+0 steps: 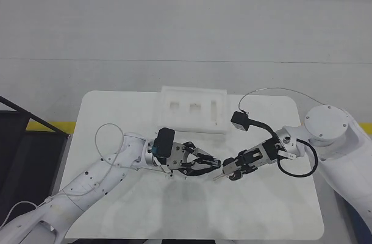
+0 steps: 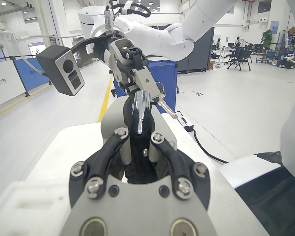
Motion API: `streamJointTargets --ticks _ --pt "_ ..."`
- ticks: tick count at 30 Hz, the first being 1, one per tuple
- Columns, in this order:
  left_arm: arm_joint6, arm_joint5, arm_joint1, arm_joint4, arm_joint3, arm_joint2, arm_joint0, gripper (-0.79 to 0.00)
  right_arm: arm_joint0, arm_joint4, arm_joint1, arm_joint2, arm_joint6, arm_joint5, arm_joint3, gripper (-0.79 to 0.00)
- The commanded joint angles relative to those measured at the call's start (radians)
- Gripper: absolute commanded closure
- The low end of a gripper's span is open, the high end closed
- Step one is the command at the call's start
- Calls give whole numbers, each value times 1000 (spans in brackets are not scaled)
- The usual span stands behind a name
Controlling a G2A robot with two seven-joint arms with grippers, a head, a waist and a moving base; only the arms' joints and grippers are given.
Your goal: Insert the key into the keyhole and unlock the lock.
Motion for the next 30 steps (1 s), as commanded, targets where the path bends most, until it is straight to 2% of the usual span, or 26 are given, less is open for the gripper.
streamJointTargets --ticks 1,30 --pt "-2 -2 -2 2 5 4 -2 0 6 4 -2 -5 -2 0 0 0" --pt "-42 -42 -14 -19 25 27 -14 0 58 27 -28 -74 -20 -41 12 0"
